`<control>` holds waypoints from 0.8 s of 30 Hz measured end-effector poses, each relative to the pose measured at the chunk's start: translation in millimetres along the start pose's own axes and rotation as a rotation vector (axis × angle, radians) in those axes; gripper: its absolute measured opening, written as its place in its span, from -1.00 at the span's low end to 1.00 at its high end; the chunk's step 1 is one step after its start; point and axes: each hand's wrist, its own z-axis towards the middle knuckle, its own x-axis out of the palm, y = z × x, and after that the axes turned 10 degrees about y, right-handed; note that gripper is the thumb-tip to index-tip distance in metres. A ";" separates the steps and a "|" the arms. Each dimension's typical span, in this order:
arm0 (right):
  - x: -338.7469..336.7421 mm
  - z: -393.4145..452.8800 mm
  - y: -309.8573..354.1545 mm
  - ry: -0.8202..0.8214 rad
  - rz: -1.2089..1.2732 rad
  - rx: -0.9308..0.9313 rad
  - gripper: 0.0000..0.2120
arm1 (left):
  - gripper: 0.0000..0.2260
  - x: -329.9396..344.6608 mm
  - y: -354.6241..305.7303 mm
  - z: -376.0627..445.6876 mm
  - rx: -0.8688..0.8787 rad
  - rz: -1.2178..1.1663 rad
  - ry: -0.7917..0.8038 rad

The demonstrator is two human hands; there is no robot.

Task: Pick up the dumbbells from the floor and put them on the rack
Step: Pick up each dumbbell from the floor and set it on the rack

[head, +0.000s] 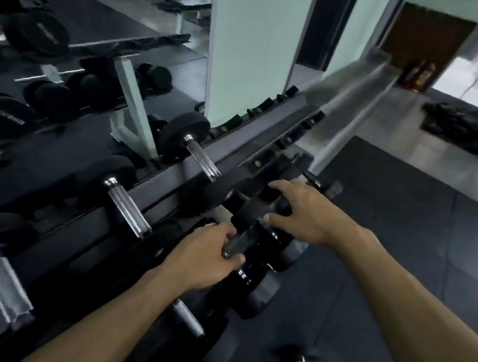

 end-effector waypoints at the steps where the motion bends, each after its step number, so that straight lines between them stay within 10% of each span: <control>1: 7.1 -13.1 -8.8 -0.001 0.016 0.029 -0.33 | -0.55 11.2 -5.7 -0.9 0.014 0.013 0.032; 24: 404.4 -257.7 -309.3 0.155 0.626 0.718 -0.33 | -0.57 477.1 -28.1 66.8 0.046 0.249 0.953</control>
